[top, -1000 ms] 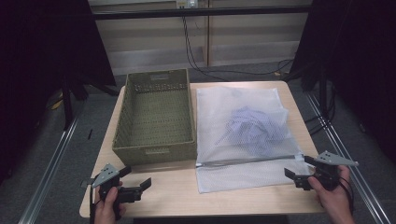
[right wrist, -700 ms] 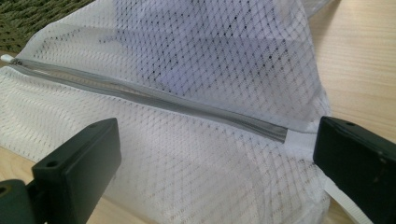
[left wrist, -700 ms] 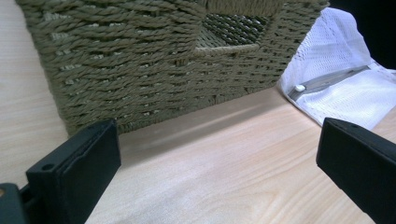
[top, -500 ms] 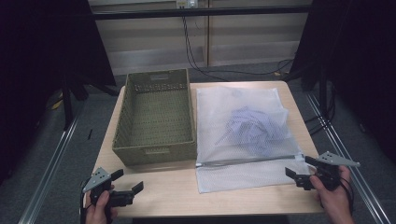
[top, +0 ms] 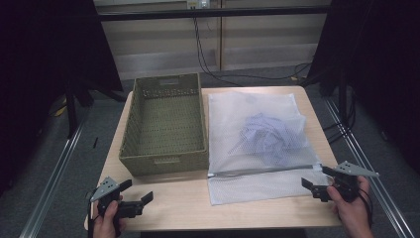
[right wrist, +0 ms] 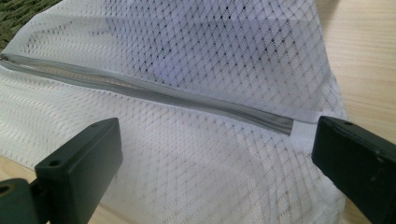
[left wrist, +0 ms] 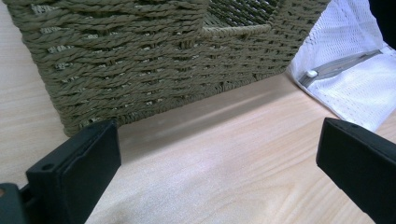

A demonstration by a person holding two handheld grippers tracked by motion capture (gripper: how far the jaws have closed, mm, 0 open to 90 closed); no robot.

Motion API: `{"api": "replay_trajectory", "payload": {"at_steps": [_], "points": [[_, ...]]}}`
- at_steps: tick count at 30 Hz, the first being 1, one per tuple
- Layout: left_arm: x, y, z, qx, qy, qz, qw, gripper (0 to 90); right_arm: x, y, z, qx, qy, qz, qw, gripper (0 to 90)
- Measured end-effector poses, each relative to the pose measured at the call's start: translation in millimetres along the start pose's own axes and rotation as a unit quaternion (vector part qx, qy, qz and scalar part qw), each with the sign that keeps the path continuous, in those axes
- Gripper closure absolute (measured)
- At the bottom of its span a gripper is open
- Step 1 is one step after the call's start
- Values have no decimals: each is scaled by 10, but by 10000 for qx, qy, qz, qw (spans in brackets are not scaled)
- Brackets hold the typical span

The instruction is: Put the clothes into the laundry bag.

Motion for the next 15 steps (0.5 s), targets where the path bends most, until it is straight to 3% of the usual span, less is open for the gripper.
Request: {"api": "replay_trajectory", "payload": {"at_steps": [11, 15], "points": [[10, -7, 12, 40, 33, -22, 10000, 0, 9, 14, 2, -16, 26, 7, 10000, 14], [-4, -4, 23, -15, 12, -23, 10000, 0, -59, 12, -18, 16, -190, -20, 9998, 4]]}}
Point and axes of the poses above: each handheld gripper's, and its own axes: z roughly forward along the jaws, x roughly out of its underside, y roughly to its left, the point moved 10 cm from there along z, roughly forward along the jaws, and after that the axes turned 9 degrees about -y, right-handed, at the moved point
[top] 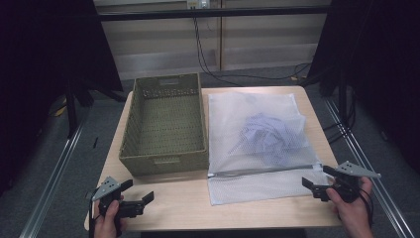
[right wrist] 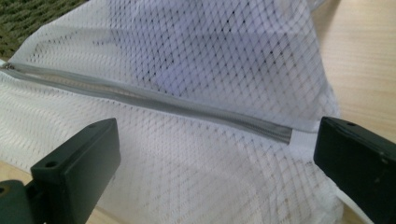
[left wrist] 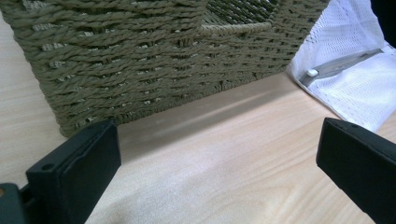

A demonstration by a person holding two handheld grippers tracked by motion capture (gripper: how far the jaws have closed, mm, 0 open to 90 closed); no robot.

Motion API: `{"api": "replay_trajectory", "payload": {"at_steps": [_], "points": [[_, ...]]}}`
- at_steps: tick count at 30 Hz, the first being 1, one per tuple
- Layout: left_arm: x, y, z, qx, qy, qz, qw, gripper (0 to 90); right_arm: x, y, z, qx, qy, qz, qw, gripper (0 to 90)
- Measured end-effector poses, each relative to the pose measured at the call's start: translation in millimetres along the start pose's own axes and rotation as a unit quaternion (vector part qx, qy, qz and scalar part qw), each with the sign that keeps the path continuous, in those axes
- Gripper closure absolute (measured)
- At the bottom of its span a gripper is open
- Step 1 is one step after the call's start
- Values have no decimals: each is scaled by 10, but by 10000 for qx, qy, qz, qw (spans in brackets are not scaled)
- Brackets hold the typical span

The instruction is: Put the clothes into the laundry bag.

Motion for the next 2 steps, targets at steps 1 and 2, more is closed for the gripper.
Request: {"api": "replay_trajectory", "payload": {"at_steps": [1, 2], "points": [[-9, -10, 3, 8, -14, -16, 10000, 0, -18, 4, -4, 24, -36, -12, 10000, 3], [-9, -10, 3, 8, -14, -16, 10000, 0, -31, 15, -4, 13, -42, -39, 10000, 2]]}}
Point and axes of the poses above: each handheld gripper's, and its own axes: z roughly forward along the jaws, x roughly out of its underside, y roughly to its left, the point moved 10 cm from there along z, roughly forward along the jaws, and after that the axes turned 9 degrees about -y, right-handed, at the moved point
